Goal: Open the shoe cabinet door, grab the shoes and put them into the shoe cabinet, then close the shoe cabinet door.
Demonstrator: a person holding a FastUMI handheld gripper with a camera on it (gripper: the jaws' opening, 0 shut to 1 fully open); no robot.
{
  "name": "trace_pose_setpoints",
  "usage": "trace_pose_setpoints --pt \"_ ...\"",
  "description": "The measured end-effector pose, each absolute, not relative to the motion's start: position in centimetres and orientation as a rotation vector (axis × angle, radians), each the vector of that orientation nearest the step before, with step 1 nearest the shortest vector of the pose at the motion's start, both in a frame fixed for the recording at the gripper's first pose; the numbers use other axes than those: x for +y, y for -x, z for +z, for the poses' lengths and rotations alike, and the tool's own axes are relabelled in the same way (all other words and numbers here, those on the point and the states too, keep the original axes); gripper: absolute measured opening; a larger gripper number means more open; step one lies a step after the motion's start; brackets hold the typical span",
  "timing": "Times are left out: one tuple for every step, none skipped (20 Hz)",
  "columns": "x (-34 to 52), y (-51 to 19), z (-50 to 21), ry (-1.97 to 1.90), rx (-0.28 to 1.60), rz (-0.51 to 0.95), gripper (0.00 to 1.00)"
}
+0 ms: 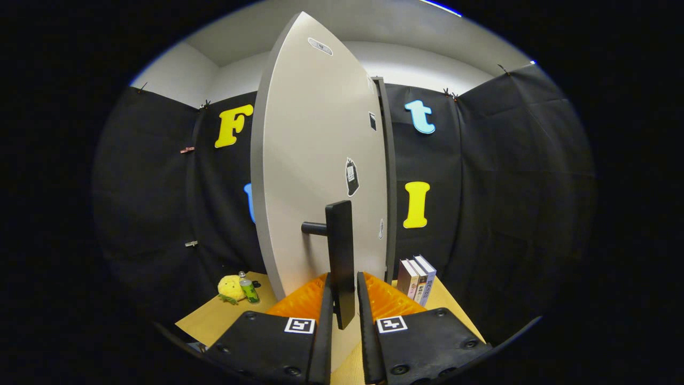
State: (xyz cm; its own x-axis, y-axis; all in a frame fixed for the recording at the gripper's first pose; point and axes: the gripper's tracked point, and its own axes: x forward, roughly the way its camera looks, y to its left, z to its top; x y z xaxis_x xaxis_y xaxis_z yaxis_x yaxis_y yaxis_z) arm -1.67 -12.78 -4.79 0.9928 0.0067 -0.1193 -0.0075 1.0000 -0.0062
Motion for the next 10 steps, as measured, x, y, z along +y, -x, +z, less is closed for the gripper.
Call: trace_pose_setpoints --pt "-13.5 1.7 -4.8 0.015 0.116 -0.016 0.27" --pt "-14.3 1.6 -4.8 0.019 0.113 -0.036 0.27" --pt "-15.1 1.7 -4.7 0.016 0.112 -0.055 0.27" --pt "-15.9 1.9 -4.4 0.005 0.103 -0.069 0.22" --pt "-16.8 2.0 -4.1 -0.002 0.095 -0.086 0.22" --pt "-17.4 2.0 -4.3 -0.002 0.091 -0.105 0.22" --pt "-18.3 2.2 -4.3 0.000 0.089 -0.126 0.22" --pt "-19.4 2.6 -4.2 0.000 0.085 -0.145 0.22" --pt "-20.4 2.9 -3.9 -0.006 0.080 -0.159 0.22" --pt "-21.1 3.1 -3.7 -0.011 0.076 -0.166 0.22"
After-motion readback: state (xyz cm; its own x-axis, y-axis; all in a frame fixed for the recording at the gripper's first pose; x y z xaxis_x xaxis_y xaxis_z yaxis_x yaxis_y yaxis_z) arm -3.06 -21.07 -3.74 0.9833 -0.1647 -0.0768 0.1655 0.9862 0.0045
